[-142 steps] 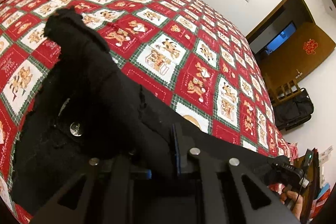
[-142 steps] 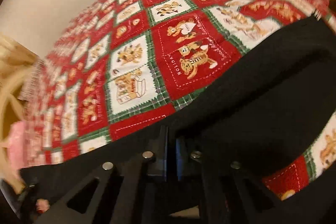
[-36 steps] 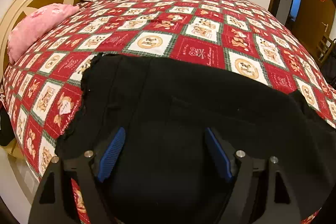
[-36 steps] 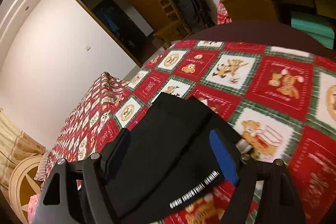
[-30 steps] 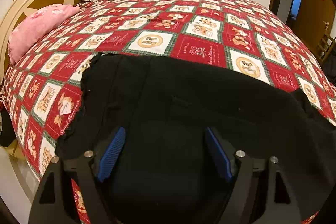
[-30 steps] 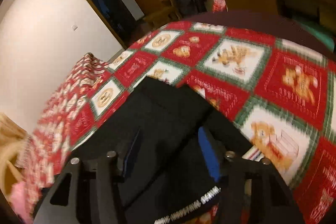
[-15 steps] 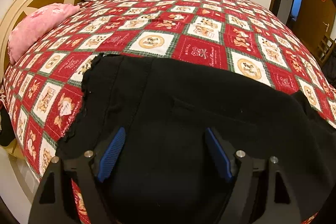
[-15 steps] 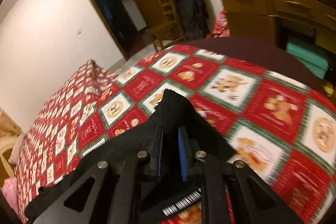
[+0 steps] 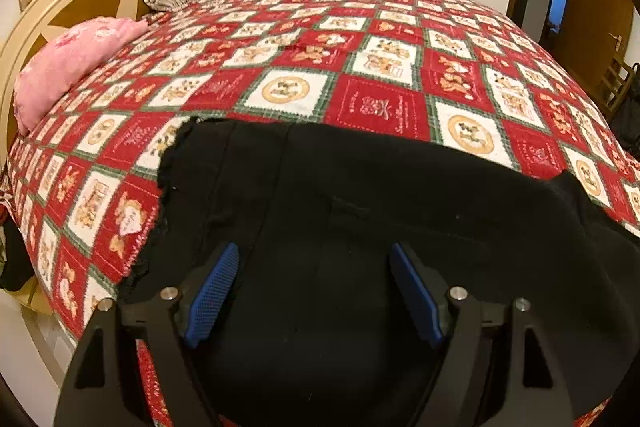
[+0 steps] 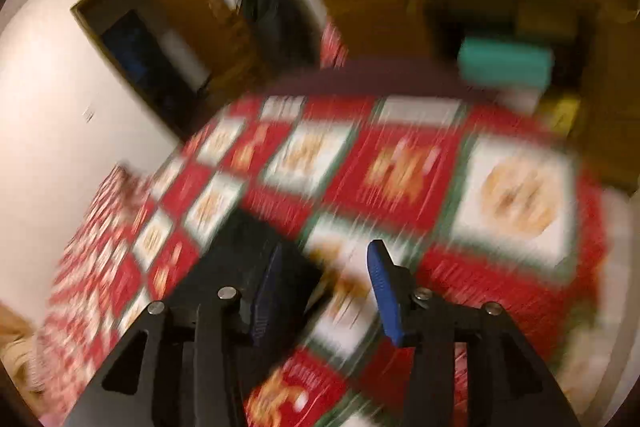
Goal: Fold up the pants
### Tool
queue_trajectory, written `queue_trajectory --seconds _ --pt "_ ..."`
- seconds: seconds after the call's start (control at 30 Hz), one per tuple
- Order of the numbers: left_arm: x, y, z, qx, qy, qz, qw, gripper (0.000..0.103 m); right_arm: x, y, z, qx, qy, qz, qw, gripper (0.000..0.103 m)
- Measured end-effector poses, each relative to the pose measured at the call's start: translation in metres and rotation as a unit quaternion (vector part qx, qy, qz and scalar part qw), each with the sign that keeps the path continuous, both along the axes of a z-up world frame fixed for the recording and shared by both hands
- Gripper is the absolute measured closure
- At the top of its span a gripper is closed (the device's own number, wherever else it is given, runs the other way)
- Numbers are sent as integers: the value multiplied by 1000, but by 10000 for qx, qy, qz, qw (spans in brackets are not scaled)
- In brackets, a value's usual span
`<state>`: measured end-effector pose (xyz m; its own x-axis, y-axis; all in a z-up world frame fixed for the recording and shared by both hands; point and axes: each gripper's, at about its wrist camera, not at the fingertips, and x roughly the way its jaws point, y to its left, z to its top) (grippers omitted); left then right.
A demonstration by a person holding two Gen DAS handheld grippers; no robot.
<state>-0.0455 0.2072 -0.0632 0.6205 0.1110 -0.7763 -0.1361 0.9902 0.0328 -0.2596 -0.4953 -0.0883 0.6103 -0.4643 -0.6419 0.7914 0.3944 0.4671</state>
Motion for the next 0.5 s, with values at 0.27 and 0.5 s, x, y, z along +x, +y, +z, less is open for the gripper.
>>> queue_trajectory --seconds 0.27,0.5 --pt "-16 -47 28 251 -397 -828 9955 22 102 -6 0 -697 1127 2314 9638 53" --pt "-17 -74 29 250 -299 -1207 9919 22 151 -15 -26 -675 1525 3018 9387 63"
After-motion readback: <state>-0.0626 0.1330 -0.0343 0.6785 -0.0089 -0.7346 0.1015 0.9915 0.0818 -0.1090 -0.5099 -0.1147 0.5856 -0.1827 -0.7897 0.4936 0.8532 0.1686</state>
